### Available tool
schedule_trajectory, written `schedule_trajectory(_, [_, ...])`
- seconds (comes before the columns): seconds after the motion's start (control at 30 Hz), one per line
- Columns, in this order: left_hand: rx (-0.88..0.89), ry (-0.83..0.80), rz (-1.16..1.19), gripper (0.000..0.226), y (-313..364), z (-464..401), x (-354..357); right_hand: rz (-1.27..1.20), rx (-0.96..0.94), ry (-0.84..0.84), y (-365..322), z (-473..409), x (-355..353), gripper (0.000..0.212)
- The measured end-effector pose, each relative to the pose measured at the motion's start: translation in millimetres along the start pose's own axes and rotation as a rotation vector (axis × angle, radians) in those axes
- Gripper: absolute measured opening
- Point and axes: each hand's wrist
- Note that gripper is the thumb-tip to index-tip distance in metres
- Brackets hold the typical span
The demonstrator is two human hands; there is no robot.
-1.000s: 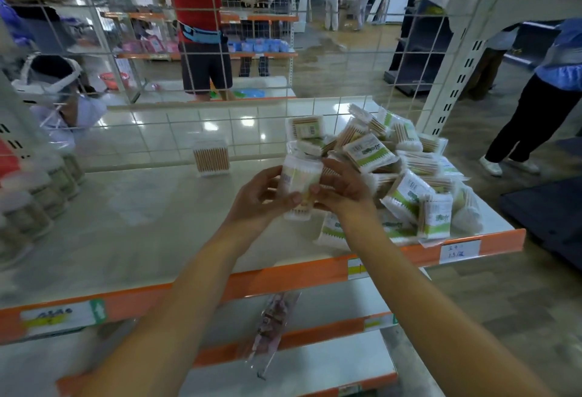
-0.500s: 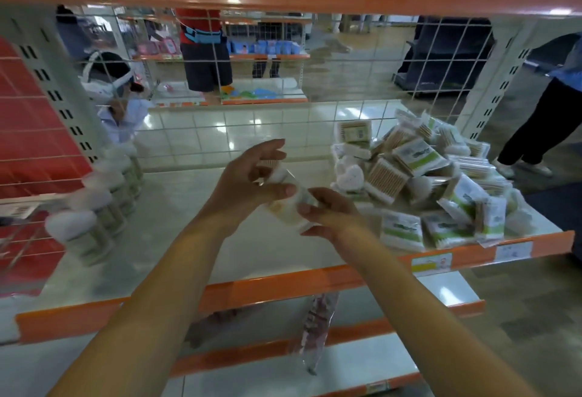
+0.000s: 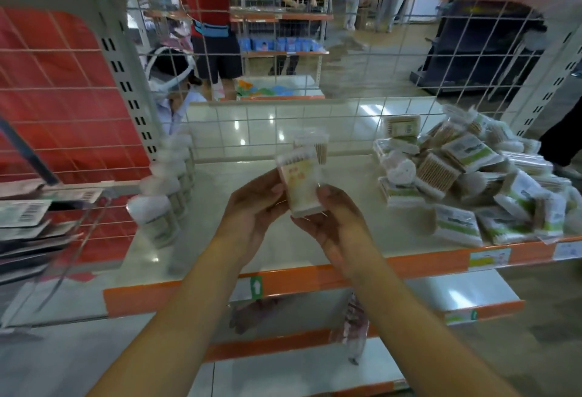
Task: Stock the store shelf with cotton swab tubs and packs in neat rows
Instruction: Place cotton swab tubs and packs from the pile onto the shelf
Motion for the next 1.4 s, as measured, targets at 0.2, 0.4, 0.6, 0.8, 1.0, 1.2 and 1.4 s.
schedule_trajectory(0.2, [0.035,0.167,0.062,0.028,11,15,-26,0.433,-0.276,0.135,26,13,29,0.029])
schedule_trajectory(0.4, [0.134,0.209,-0.013,0.047,18,34,-35,0.472,-0.391,0.074,41,24,42,0.024])
schedule_trajectory(0.6, [0.129,0.126,-0.219,0.059,26,43,-48,0.362,-0.099,-0.005,44,24,48,0.025])
schedule_trajectory(0.8, [0.166,0.019,-0.656,0.051,33,57,-56,0.756,-0.235,0.041,52,20,57,0.039])
schedule_trajectory(1.0, [0.177,0.138,-0.694,0.048,36,88,-82,1.222,-0.372,-0.008,72,15,64,0.027])
schedule_trajectory(1.2, [0.211,0.402,-0.736,0.05,47,110,-121,1.665,-0.372,-0.194,100,13,68,0.034])
schedule_trajectory(1.4, [0.18,0.488,-0.795,0.048,47,114,-143,1.936,-0.391,-0.256,116,7,66,0.04])
Point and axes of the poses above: each hand's wrist, its own z-axis away from the middle knuckle, its own x-axis out of the palm, y = z × x, and after that the axes turned 2 degrees about z, right-handed
